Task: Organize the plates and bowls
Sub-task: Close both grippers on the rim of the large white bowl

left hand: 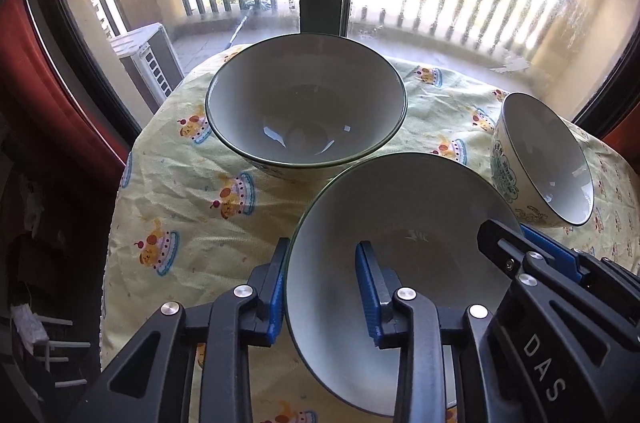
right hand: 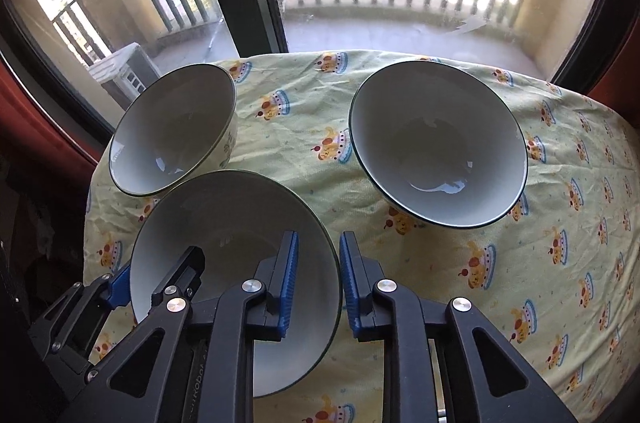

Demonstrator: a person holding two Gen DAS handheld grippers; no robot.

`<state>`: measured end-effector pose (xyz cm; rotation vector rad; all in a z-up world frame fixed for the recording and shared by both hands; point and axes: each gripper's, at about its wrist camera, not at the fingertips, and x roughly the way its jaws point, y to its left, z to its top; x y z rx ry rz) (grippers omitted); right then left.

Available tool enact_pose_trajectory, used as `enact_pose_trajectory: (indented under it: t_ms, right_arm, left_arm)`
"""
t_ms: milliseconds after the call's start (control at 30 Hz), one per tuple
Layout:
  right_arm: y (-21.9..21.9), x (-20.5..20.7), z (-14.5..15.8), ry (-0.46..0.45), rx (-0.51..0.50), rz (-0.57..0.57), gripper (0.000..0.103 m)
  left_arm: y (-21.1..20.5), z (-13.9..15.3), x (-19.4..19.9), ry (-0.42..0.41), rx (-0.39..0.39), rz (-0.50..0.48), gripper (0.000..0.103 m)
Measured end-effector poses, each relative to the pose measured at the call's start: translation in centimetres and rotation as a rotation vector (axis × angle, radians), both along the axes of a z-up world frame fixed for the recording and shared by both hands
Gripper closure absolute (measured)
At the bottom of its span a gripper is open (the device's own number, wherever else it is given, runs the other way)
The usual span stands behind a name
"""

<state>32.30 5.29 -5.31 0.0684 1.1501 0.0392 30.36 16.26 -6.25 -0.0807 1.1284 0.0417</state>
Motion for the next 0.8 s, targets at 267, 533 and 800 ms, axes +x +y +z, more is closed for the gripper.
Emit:
enact_pose_trajectory:
  t_ms: [267,533,800]
  right_arm:
    - [-0.1,0.2,0.0,-0.002,-0.021,0.017,0.085]
    - [-1.2,-1.1,1.2,-0.019,-0.025,0.030,0.085]
    - [-4.4,-3.3,3.2,-0.042,-0.016,0.020,0.085]
  left_arm:
    - [-0.5,0.2,-0.1,0.003,0.037,0.007,0.076]
    - [-1.8,1.5,-1.3,-0.011,0.051,0.005,0.076]
    - [-5.3,3.4,-3.7,-0.033,0.055,-0.008,0.076]
